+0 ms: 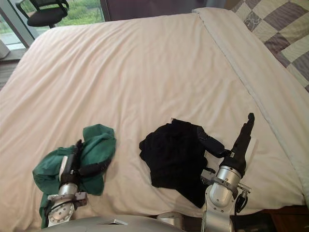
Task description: Tidy up the quilt and then pick up the clothes from the bed and put them into the laundry hamper
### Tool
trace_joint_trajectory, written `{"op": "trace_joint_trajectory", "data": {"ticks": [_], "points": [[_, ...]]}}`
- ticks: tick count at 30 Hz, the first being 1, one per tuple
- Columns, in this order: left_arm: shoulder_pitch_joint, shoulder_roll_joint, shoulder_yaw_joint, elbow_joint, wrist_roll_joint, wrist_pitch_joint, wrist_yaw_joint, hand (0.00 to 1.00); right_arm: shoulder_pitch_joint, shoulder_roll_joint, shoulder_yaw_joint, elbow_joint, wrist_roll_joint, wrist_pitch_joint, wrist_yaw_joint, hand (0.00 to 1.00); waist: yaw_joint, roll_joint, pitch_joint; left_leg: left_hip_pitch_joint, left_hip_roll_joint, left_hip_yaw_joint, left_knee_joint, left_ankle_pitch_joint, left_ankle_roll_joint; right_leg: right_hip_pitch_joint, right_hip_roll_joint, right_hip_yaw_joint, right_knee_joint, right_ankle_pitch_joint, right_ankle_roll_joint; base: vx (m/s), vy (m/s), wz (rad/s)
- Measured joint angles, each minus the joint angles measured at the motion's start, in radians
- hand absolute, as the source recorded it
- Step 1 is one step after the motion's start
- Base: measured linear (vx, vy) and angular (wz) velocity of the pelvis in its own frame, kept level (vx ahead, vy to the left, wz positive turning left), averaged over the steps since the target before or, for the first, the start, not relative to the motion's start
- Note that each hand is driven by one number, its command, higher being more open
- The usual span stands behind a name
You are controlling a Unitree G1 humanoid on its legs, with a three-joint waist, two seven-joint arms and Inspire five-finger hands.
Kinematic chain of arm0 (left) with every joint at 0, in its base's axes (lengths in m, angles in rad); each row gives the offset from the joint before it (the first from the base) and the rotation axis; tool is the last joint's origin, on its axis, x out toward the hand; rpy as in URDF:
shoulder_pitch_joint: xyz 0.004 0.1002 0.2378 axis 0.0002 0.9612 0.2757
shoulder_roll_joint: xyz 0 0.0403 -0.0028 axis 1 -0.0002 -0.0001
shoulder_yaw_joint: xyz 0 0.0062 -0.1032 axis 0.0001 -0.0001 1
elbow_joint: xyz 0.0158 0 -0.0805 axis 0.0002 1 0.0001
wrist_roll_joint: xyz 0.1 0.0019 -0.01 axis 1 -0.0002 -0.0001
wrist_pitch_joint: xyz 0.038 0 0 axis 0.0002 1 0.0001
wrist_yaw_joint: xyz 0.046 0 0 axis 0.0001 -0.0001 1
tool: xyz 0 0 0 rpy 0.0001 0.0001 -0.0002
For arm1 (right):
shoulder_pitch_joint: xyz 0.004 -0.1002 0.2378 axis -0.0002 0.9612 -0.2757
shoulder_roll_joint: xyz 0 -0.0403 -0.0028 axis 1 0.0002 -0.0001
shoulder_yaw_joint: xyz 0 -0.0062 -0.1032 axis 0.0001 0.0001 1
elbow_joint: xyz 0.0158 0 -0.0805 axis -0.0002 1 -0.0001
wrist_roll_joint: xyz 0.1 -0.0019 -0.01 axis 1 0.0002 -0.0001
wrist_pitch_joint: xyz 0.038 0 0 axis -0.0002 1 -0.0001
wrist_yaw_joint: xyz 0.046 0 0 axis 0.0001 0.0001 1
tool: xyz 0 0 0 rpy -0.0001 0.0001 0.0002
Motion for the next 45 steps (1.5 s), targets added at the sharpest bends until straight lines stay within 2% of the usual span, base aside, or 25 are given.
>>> {"op": "trace_joint_trajectory", "data": {"ticks": [4, 9, 14, 17, 19, 20, 21, 23, 27, 31, 35, 37, 38, 40, 42, 43, 44, 45], "points": [[-0.046, 0.025, 0.034, 0.092, 0.089, -0.021, 0.019, 0.00, 0.015, 0.000, 0.043, 0.003, 0.002, 0.000, 0.002, 1.00, 0.008, -0.007, 0.001, 0.001, -0.006, 0.008, -0.002, -0.002, -0.003, -0.004, -0.005, 0.002, -0.003, 0.011, 0.004, -0.06, 0.024, -0.01], [-0.141, 0.051, 0.055, 0.199, 0.105, -0.023, 0.048, 0.00, 0.005, -0.004, 0.105, 0.061, 0.002, 0.001, 0.036, 1.00, 0.027, -0.016, 0.001, -0.003, -0.014, 0.019, -0.008, -0.003, -0.003, -0.004, -0.005, 0.008, -0.036, 0.037, 0.011, -0.08, 0.035, -0.06], [-0.214, 0.072, 0.074, 0.281, 0.105, -0.039, 0.053, 0.00, -0.043, -0.026, 0.156, 0.217, -0.005, 0.004, 0.064, 1.00, 0.028, -0.023, 0.002, -0.035, -0.017, 0.008, -0.009, -0.004, -0.001, -0.022, -0.006, 0.001, -0.053, 0.052, 0.015, -0.06, 0.011, 0.05], [-0.255, 0.090, 0.074, 0.314, 0.105, -0.042, 0.060, 0.00, -0.089, -0.079, 0.195, 0.376, -0.066, 0.020, 0.092, 1.00, 0.029, -0.031, 0.009, -0.043, -0.018, -0.006, -0.011, -0.003, -0.002, -0.018, -0.005, -0.006, -0.065, 0.056, 0.015, -0.04, 0.000, 0.10], [-0.271, 0.105, 0.060, 0.329, 0.105, -0.045, 0.061, 0.00, -0.139, -0.118, 0.213, 0.511, -0.120, 0.002, 0.105, 1.00, 0.026, -0.027, 0.008, -0.054, -0.022, -0.021, -0.023, 0.007, -0.002, -0.014, -0.002, -0.023, -0.092, 0.073, 0.013, -0.04, 0.006, 0.15], [-0.272, 0.116, 0.049, 0.334, 0.105, -0.057, 0.064, 0.00, -0.160, -0.133, 0.212, 0.564, -0.148, -0.019, 0.106, 0.00, 0.024, -0.025, 0.007, -0.055, -0.030, -0.027, -0.040, 0.024, 0.002, -0.010, -0.004, -0.028, -0.107, 0.085, 0.010, -0.03, 0.018, 0.14], [-0.275, 0.121, 0.047, 0.339, 0.105, -0.063, 0.067, 0.00, -0.173, -0.140, 0.211, 0.597, -0.157, -0.028, 0.106, 0.00, 0.024, -0.026, 0.007, -0.055, -0.032, -0.029, -0.045, 0.034, 0.000, -0.009, -0.004, -0.029, -0.112, 0.092, 0.008, -0.05, 0.015, 0.11], [-0.303, 0.147, 0.043, 0.361, 0.105, -0.066, 0.078, 0.00, -0.245, -0.148, 0.206, 0.719, -0.156, -0.060, 0.101, 0.00, 0.025, -0.049, 0.019, -0.059, -0.036, -0.044, -0.048, 0.071, 0.002, 0.005, -0.003, -0.048, -0.137, 0.119, -0.004, -0.08, -0.004, 0.12], [-0.355, 0.183, 0.030, 0.401, 0.103, -0.075, 0.081, 0.00, -0.361, -0.189, 0.195, 0.860, -0.156, -0.067, 0.099, 0.00, 0.023, -0.076, 0.019, -0.069, -0.048, -0.077, -0.084, 0.117, 0.007, 0.009, -0.002, -0.077, -0.166, 0.143, -0.011, -0.14, -0.009, 0.15], [-0.384, 0.188, 0.004, 0.398, 0.097, -0.076, 0.079, 0.00, -0.434, -0.264, 0.214, 0.909, -0.153, -0.059, 0.121, 0.00, 0.022, -0.059, 0.028, -0.068, -0.046, -0.103, -0.142, 0.117, 0.007, 0.008, 0.021, -0.096, -0.206, 0.150, 0.001, -0.18, 0.011, 0.14], [-0.348, 0.184, -0.002, 0.351, 0.019, -0.076, 0.065, 0.00, -0.432, -0.286, 0.298, 0.879, -0.110, -0.058, 0.150, 0.00, 0.024, -0.055, 0.035, -0.078, -0.042, -0.111, -0.165, 0.118, 0.002, -0.004, 0.035, -0.095, -0.225, 0.160, -0.002, -0.16, 0.000, 0.02], [-0.332, 0.168, 0.005, 0.312, -0.086, -0.084, 0.044, 0.00, -0.407, -0.289, 0.337, 0.835, -0.042, -0.064, 0.171, 0.00, 0.028, -0.065, 0.041, -0.127, -0.047, -0.140, -0.162, 0.121, 0.003, -0.028, 0.031, -0.118, -0.216, 0.157, 0.000, -0.04, -0.005, 0.26], [-0.332, 0.160, 0.005, 0.298, -0.117, -0.087, 0.042, 0.00, -0.400, -0.293, 0.341, 0.827, -0.020, -0.069, 0.171, 0.00, 0.028, -0.057, 0.037, -0.153, -0.049, -0.159, -0.155, 0.125, 0.006, -0.045, 0.027, -0.136, -0.206, 0.156, -0.003, 0.02, -0.035, 0.69], [-0.334, 0.122, -0.006, 0.249, -0.238, -0.115, 0.031, 0.00, -0.369, -0.333, 0.335, 0.781, 0.053, -0.083, 0.171, 0.00, 0.025, -0.063, 0.034, -0.249, -0.056, -0.238, -0.145, 0.148, 0.013, -0.106, 0.004, -0.224, -0.149, 0.135, -0.005, 0.04, -0.054, 1.14], [-0.333, 0.083, -0.018, 0.221, -0.345, -0.126, 0.022, 0.00, -0.318, -0.373, 0.303, 0.740, 0.100, -0.092, 0.171, 0.00, 0.025, -0.071, 0.040, -0.283, -0.075, -0.264, -0.166, 0.200, 0.045, -0.104, -0.021, -0.334, -0.089, 0.111, -0.013, 0.05, -0.041, 1.48], [-0.333, 0.062, -0.044, 0.214, -0.402, -0.125, 0.011, 0.00, -0.257, -0.372, 0.265, 0.716, 0.132, -0.089, 0.164, 0.00, 0.023, -0.082, 0.047, -0.304, -0.116, -0.226, -0.177, 0.268, 0.113, -0.081, -0.066, -0.429, -0.064, 0.102, -0.029, 0.04, 0.015, 1.93], [-0.318, 0.049, -0.064, 0.217, -0.458, -0.122, 0.000, 0.00, -0.200, -0.369, 0.232, 0.710, 0.151, -0.085, 0.159, 0.00, 0.019, -0.113, 0.041, -0.305, -0.129, -0.122, -0.161, 0.234, 0.210, -0.030, -0.091, -0.529, -0.066, 0.104, -0.028, 0.08, 0.085, 1.86], [-0.304, 0.048, -0.070, 0.219, -0.484, -0.123, -0.001, 0.00, -0.179, -0.368, 0.227, 0.709, 0.169, -0.079, 0.158, 0.00, 0.019, -0.119, 0.044, -0.302, -0.107, -0.012, -0.107, 0.171, 0.233, -0.003, -0.090, -0.561, -0.065, 0.103, -0.028, 0.12, 0.098, 1.41]]}}
